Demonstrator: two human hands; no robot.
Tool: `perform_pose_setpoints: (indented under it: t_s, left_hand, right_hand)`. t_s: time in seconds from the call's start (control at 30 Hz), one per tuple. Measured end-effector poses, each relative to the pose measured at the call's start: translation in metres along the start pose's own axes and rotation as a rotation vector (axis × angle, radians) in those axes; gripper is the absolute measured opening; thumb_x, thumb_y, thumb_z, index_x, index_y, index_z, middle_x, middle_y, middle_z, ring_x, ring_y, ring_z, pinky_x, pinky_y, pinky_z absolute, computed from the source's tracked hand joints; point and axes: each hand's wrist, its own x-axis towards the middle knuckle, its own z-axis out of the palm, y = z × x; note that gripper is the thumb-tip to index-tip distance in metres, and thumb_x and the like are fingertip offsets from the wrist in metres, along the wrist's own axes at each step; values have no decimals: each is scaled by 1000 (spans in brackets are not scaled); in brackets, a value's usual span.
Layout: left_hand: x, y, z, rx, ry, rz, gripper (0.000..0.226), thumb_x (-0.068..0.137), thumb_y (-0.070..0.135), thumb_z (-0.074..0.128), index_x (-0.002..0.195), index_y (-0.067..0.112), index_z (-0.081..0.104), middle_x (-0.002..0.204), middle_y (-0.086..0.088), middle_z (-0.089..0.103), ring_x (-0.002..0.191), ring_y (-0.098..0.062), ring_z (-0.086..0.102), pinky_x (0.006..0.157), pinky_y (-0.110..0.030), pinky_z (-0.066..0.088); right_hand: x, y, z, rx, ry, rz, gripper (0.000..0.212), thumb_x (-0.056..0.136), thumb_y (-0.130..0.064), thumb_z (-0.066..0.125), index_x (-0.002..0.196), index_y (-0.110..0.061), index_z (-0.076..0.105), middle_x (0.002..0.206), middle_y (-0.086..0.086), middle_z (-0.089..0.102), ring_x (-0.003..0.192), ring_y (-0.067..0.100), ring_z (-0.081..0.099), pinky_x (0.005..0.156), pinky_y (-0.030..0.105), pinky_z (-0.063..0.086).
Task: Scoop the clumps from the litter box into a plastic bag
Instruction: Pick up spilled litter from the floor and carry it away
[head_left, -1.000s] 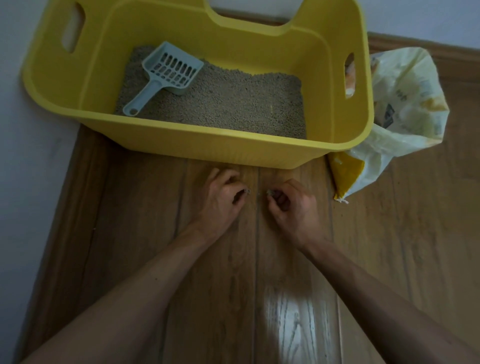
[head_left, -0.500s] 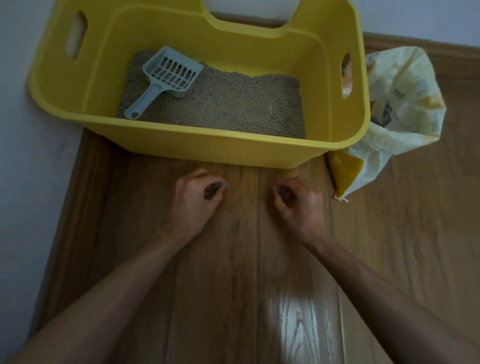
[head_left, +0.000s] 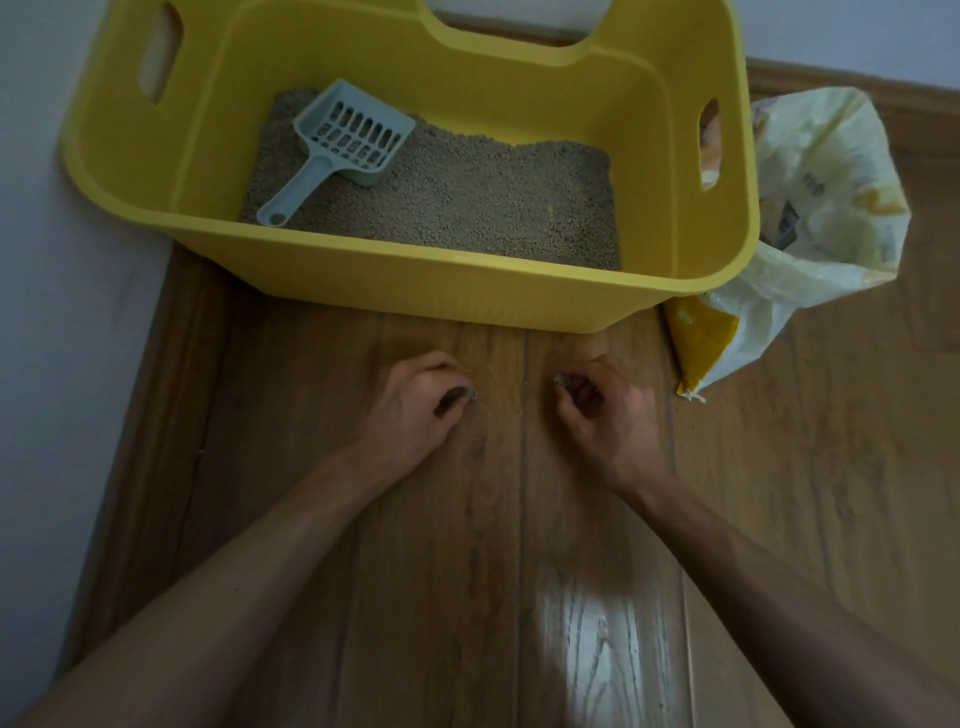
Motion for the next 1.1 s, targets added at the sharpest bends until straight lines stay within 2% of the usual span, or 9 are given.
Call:
perform_pose_setpoints:
  t_s: [0.17, 0.4, 0.47, 0.6, 0.67, 0.73, 0.8, 1.0, 1.1]
  left_hand:
    - [8, 1, 7, 72, -33, -3, 15, 74, -5, 75, 89, -1, 74, 93, -15, 69, 78, -26, 66, 70, -40, 58]
    - [13, 4, 4, 104, -13, -109, 14, 76, -4, 73, 89, 1, 75, 90, -14, 67, 75, -27, 64, 70, -42, 57]
    - [14, 5, 3, 81, -5, -123, 14, 77, -2, 73, 90, 3, 75, 89, -12, 67, 75, -24, 64, 70, -37, 56]
    - [9, 7, -4, -99, 81, -237, 16, 75, 7, 77, 89, 14, 78, 83, 2, 70, 70, -5, 61, 68, -14, 48]
    - [0, 15, -10, -181, 139, -309, 14, 72, 9, 77, 84, 17, 79, 77, 6, 71, 66, -3, 62, 64, -12, 49]
    - [-13, 31, -20, -249, 171, -392, 14, 71, 10, 77, 83, 19, 78, 75, 9, 72, 65, -1, 63, 62, -11, 48]
    - [-29, 54, -37, -291, 174, -455, 16, 73, 11, 77, 86, 19, 77, 77, 10, 72, 66, 0, 64, 62, -11, 48]
    - [-63, 138, -105, -276, 82, -495, 16, 76, 12, 76, 92, 17, 76, 86, 7, 71, 76, -5, 65, 68, -14, 53]
    - [-64, 187, -146, -279, 63, -484, 16, 77, 12, 76, 93, 15, 75, 88, 6, 71, 78, -4, 66, 70, -11, 52]
  right_hand:
    - [-2, -3, -5, -6, -16, 8, 16, 83, -9, 69, 99, -7, 70, 90, 4, 62, 73, 10, 53, 65, 16, 42]
    - [-2, -1, -9, -15, -6, 3, 14, 82, -8, 70, 97, -7, 70, 87, 6, 64, 71, 14, 57, 63, 26, 50]
    - [-1, 1, -8, -9, -17, 17, 14, 83, -10, 69, 97, -7, 70, 87, 5, 64, 70, 13, 57, 62, 27, 51]
    - [-2, -1, -7, 42, -13, 143, 12, 82, -15, 71, 93, -10, 73, 83, 2, 67, 68, 11, 60, 63, 24, 50]
    - [-4, -8, -10, 121, 29, 235, 7, 79, -13, 73, 86, -13, 72, 76, -1, 68, 63, 5, 60, 62, 22, 49]
    - [-12, -22, -19, 196, 31, 301, 11, 78, -11, 74, 85, -19, 70, 70, -10, 64, 61, -2, 58, 59, 11, 45]
    - [-26, -41, -37, 237, 9, 324, 14, 78, -8, 73, 89, -17, 71, 70, -16, 61, 63, -7, 58, 59, 5, 42]
    - [-64, -116, -117, 210, -97, 373, 14, 78, -16, 72, 92, -19, 74, 67, -22, 58, 62, 8, 54, 60, 10, 39]
    - [-74, -152, -167, 197, -92, 335, 15, 80, -18, 71, 94, -20, 73, 73, -20, 60, 60, 4, 51, 59, 12, 41]
